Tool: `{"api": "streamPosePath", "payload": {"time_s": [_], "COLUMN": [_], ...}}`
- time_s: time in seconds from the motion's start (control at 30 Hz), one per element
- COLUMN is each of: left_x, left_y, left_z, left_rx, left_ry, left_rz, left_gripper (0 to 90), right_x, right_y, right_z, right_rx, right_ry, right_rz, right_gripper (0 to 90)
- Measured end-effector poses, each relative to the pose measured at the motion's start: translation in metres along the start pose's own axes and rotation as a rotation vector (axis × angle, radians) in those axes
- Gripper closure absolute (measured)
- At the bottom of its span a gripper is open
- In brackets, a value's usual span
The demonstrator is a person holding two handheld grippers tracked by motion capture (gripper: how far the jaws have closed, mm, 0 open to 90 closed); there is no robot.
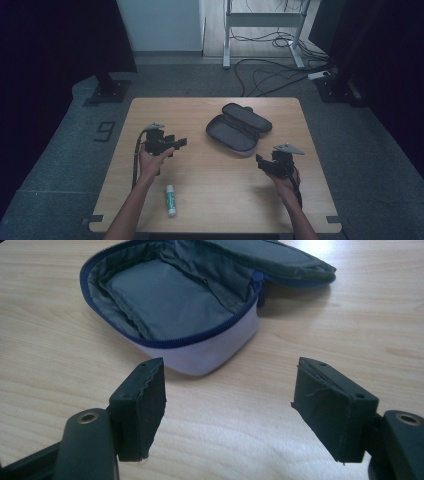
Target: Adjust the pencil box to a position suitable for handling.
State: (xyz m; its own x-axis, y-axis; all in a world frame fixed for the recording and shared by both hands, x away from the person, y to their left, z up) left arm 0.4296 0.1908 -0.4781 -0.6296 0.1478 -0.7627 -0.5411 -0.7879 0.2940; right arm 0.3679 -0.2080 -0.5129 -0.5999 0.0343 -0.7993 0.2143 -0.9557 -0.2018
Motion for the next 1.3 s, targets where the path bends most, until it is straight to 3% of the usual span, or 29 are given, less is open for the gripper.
{"api": "streamPosePath", "payload": {"time_s": [0.5,0.83,1.3], "left_x": [-0.013,-0.019,-0.018], "left_y": [0.005,0.007,0.002], "left_z": [-0.020,-0.039,-0.058], "left_rx": [0.001,0.004,-0.008], "left_ry": [-0.001,-0.027,-0.037], "left_rz": [-0.003,-0.004,0.028], "left_gripper": [33.2,33.2,33.5], "right_x": [-0.019,-0.028,-0.035], "right_y": [-0.002,0.000,0.000], "right_z": [-0.017,-0.033,-0.048], "right_rx": [0.007,0.019,0.040], "right_ry": [-0.003,-0.012,-0.026], "right_rz": [-0.004,-0.020,-0.013], "right_gripper": [32.2,34.4,35.2]}}
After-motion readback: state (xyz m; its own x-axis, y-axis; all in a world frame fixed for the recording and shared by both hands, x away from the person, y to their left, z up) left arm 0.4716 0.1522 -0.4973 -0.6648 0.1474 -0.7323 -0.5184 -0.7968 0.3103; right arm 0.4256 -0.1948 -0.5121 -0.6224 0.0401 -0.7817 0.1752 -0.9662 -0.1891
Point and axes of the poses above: each handheld gripper's, and its own axes: z roughly backward along the jaws, x roughly out of its underside, y roughly to its right, the point moved 2 cm from there along -z, roughly forward along the jaws, and after that the axes turned 4 degrees about -z, right-handed, at the moved point
